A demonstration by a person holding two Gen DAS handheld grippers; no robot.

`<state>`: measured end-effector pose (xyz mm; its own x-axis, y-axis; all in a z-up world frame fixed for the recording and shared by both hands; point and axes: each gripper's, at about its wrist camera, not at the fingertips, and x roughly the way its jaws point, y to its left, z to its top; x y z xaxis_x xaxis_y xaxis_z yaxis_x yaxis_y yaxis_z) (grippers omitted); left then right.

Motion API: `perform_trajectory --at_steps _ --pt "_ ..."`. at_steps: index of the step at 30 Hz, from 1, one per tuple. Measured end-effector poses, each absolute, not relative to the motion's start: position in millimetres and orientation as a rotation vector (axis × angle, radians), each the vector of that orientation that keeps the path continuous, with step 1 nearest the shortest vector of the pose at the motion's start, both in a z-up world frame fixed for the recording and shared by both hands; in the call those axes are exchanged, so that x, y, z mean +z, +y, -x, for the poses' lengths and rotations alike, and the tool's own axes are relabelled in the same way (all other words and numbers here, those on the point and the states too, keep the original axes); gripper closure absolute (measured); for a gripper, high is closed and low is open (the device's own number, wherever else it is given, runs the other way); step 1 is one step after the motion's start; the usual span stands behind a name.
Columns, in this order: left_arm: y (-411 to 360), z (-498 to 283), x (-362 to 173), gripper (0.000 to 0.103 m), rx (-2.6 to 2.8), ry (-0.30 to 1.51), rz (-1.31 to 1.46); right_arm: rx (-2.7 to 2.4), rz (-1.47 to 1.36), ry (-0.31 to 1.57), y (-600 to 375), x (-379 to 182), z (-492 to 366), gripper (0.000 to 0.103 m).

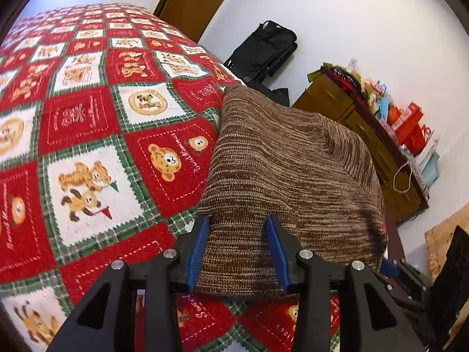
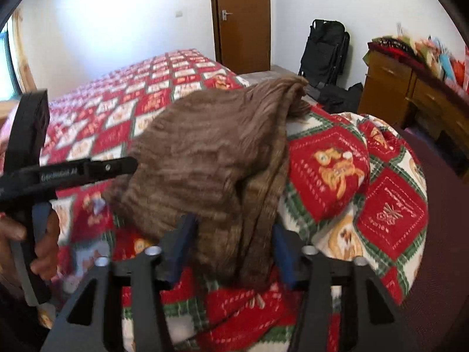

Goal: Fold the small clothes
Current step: 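Carry the bundle with both grippers and lower it onto the quilt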

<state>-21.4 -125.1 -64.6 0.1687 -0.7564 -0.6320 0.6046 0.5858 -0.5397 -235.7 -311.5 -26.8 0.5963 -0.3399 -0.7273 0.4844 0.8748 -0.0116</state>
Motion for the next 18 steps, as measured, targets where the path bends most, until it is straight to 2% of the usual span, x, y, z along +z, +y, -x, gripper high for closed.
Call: perform_trajectory --at_steps 1,2,3,4,5,9,13,17,18 --pt "-125 21 -65 0.061 -0.992 1.024 0.206 -0.485 -0.191 0.803 -312 -27 235 0.066" --pt "-125 21 -65 0.061 -1.014 1.033 0.221 -0.479 -0.209 0.802 -314 -26 235 0.080" --pt "-125 22 -62 0.066 -1.043 1.039 0.232 -0.463 -0.243 0.804 -318 -24 236 0.082" --pt "-125 24 -59 0.083 -1.051 1.036 0.215 -0.452 -0.288 0.808 -322 -22 236 0.083" --pt "-126 26 -56 0.089 -1.061 1.033 0.195 -0.443 -0.334 0.811 -326 -21 237 0.085" --pt "-128 40 -41 0.092 -1.023 0.990 0.024 -0.341 -0.549 0.764 -339 -9 250 0.088" --pt "-130 45 -48 0.091 -0.869 0.933 -0.165 -0.436 -0.532 0.852 -345 -19 252 0.088" --pt "-117 44 -50 0.091 -0.781 0.909 -0.193 -0.448 -0.598 0.833 -351 -27 258 0.075" --pt "-113 44 -46 0.091 -0.752 0.888 -0.199 -0.464 -0.604 0.810 -350 -21 261 0.075"
